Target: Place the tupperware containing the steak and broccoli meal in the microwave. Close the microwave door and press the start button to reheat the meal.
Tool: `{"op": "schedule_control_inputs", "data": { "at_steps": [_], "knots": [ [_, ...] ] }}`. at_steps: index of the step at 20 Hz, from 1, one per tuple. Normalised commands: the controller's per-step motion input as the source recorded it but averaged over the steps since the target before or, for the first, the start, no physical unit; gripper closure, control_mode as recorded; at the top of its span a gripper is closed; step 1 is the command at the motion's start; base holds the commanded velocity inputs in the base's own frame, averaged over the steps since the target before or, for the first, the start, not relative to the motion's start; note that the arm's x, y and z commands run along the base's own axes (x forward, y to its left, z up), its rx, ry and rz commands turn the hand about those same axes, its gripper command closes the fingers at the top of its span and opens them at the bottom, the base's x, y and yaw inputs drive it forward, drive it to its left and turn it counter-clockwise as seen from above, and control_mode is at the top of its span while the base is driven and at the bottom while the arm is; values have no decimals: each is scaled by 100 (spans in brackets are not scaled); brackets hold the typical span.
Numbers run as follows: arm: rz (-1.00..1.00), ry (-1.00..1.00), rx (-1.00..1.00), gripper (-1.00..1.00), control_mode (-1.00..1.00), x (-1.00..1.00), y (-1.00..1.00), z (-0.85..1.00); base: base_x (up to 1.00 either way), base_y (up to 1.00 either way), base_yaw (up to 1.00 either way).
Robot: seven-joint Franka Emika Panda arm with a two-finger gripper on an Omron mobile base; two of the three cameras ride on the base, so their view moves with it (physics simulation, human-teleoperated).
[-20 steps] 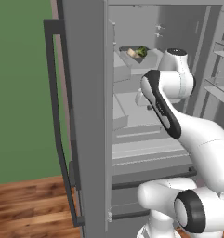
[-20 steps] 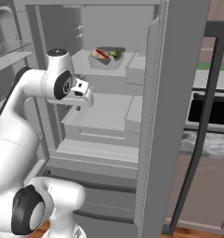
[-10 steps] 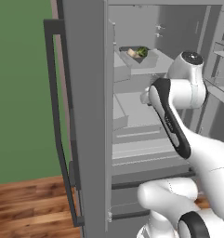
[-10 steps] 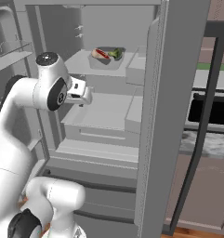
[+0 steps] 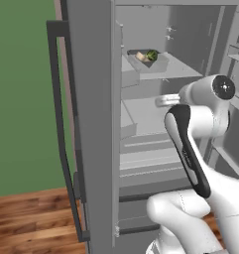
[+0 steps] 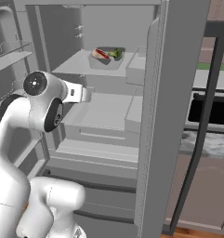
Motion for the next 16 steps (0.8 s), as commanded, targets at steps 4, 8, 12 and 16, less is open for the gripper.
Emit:
{"op": "schedule_control_inputs", "data": {
  "at_steps": [4, 8, 12, 16],
  "knots": [
    [-2, -23, 1, -100, -100, 0, -15, 59, 0, 0, 0],
    [-10, -8, 8, -100, -100, 0, -24, 72, 0, 0, 0],
    [-15, 0, 12, -100, -100, 9, -12, 63, 0, 0, 0],
    [-13, 9, 7, -100, -100, 28, -1, 37, 0, 0, 0]
  ]
}}
